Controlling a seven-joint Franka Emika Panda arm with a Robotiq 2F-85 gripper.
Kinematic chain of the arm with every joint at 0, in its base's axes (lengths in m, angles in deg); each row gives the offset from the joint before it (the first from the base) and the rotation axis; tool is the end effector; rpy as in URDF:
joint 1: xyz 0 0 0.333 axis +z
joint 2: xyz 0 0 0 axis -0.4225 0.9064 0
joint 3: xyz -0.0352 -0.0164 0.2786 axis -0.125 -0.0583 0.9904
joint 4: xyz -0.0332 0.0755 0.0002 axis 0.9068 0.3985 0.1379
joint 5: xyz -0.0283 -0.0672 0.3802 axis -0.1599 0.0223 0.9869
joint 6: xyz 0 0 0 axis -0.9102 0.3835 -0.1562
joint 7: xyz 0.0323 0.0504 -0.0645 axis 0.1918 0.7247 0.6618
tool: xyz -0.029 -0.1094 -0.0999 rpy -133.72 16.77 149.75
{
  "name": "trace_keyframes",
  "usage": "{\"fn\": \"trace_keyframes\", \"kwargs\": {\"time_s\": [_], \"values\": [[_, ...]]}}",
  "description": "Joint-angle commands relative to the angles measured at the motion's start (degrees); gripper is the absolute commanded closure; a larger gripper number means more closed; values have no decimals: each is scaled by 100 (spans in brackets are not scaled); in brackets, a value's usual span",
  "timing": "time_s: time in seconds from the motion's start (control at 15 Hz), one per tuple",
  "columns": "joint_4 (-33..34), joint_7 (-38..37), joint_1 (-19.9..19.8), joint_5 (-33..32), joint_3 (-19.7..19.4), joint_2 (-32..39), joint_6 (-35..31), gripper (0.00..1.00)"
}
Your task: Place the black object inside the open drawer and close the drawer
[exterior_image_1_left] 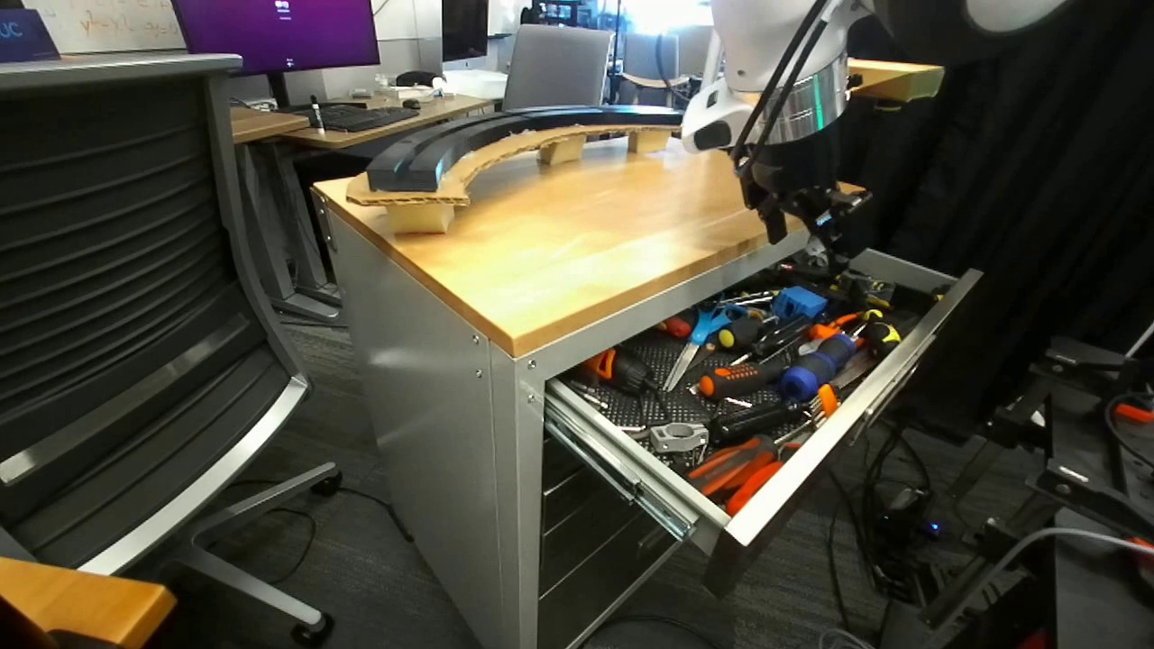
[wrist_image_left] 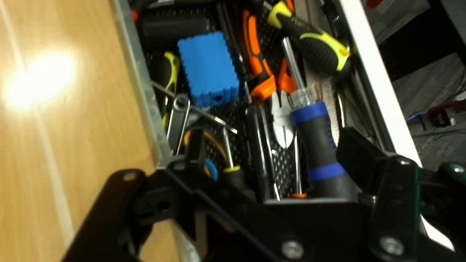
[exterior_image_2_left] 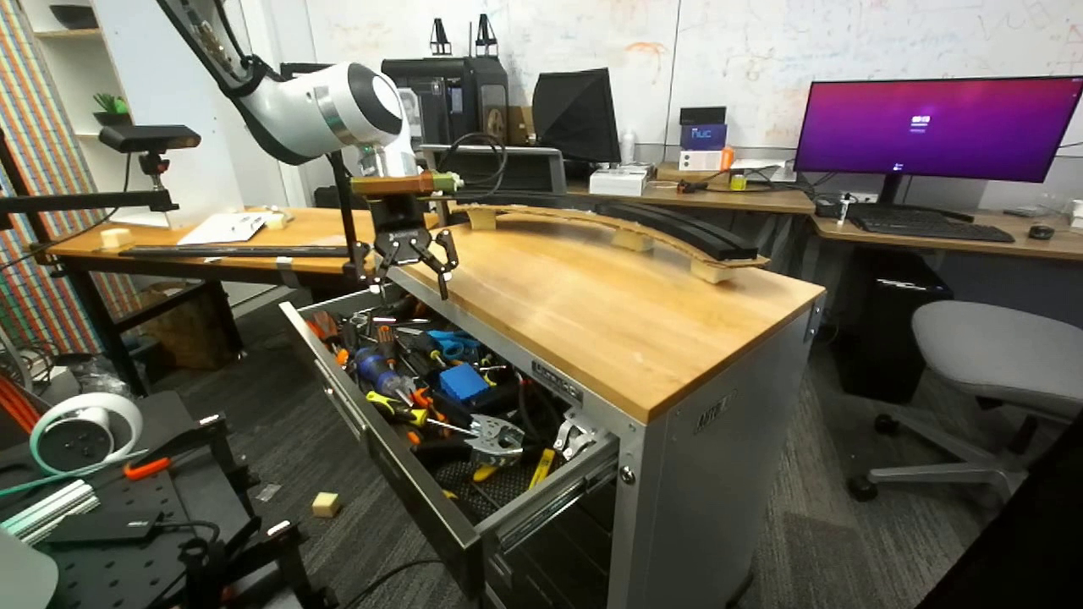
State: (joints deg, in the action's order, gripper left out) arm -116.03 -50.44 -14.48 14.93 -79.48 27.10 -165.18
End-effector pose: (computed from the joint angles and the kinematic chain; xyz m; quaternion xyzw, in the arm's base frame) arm 0.4881 0.1252 0.1682 0.7942 0.5401 -0.2204 0.1700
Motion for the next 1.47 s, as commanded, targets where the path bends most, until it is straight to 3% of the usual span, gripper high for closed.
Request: {"fn": "trace_keyframes", "kwargs": {"time_s": [0.0,0.47,0.8,0.87,0.93,1.07,1.4], "values": [[-771,80,-308,290,-71,-700,216,0],[-1796,-530,-1053,1078,-646,-1120,-93,0],[-2513,-1238,-1327,1650,-939,-1554,-300,0],[-2631,-1421,-1346,1768,-975,-1645,-325,5],[-2681,-1616,-1350,1882,-1004,-1671,-333,26],[-2666,-2029,-1363,2098,-1070,-1513,-438,31],[-2373,-2656,-1490,2789,-1260,-794,-1024,70]]}}
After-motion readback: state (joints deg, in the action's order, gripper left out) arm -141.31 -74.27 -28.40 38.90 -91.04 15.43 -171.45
